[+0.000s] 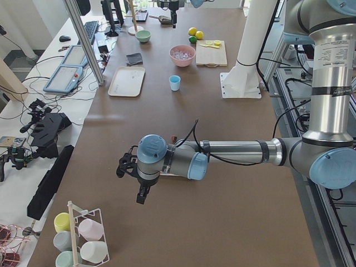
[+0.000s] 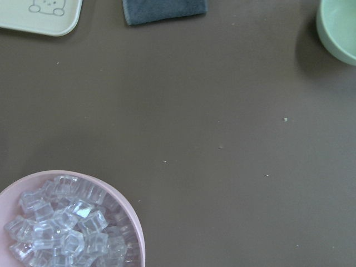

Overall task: Mash ice and strawberries in cup
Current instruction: 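Move the right gripper down into the pink bowl of ice cubes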

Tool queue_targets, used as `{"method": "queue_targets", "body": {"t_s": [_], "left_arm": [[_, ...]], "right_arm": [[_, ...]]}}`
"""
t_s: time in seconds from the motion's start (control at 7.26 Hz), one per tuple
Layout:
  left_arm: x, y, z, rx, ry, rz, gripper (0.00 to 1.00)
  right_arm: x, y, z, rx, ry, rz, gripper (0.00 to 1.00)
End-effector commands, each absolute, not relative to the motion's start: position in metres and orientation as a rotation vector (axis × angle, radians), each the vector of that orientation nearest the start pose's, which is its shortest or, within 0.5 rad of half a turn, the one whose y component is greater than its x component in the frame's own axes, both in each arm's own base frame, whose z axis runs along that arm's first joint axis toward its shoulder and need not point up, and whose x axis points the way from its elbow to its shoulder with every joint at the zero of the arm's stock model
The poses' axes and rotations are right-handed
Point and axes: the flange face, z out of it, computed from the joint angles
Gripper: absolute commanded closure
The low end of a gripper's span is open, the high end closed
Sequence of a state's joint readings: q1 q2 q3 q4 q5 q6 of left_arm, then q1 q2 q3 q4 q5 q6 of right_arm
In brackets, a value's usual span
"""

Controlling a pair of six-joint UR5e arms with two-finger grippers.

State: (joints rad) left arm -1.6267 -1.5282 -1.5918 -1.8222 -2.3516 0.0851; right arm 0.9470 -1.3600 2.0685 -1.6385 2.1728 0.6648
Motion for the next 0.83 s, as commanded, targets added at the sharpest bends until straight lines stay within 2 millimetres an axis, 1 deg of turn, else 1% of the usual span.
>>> {"method": "queue_targets", "body": {"t_s": [0.0, 0.14, 0.28, 0.41, 0.55, 0.69], "left_arm": [[-0.092, -0.481, 0.640, 0.277, 0.759, 0.116, 0.01], [-0.093, -0.479, 0.641, 0.276, 0.759, 0.109, 0.01], [-0.094, -0.479, 0.641, 0.276, 0.758, 0.111, 0.01], [-0.094, -0.479, 0.641, 0.276, 0.758, 0.111, 0.01], [-0.094, -0.481, 0.639, 0.280, 0.757, 0.112, 0.01], [-0.094, -0.482, 0.639, 0.280, 0.757, 0.113, 0.01]], "right_arm": [[-0.324, -0.431, 0.289, 0.130, -0.828, 0.006, 0.01], [-0.338, -0.419, 0.286, 0.091, -0.831, 0.080, 0.01], [-0.364, -0.401, 0.287, 0.052, -0.812, 0.211, 0.01], [-0.389, -0.384, 0.274, 0.044, -0.820, 0.287, 0.01], [-0.393, -0.374, 0.270, 0.032, -0.827, 0.310, 0.02], [-0.398, -0.366, 0.271, -0.013, -0.824, 0.407, 0.08]]}}
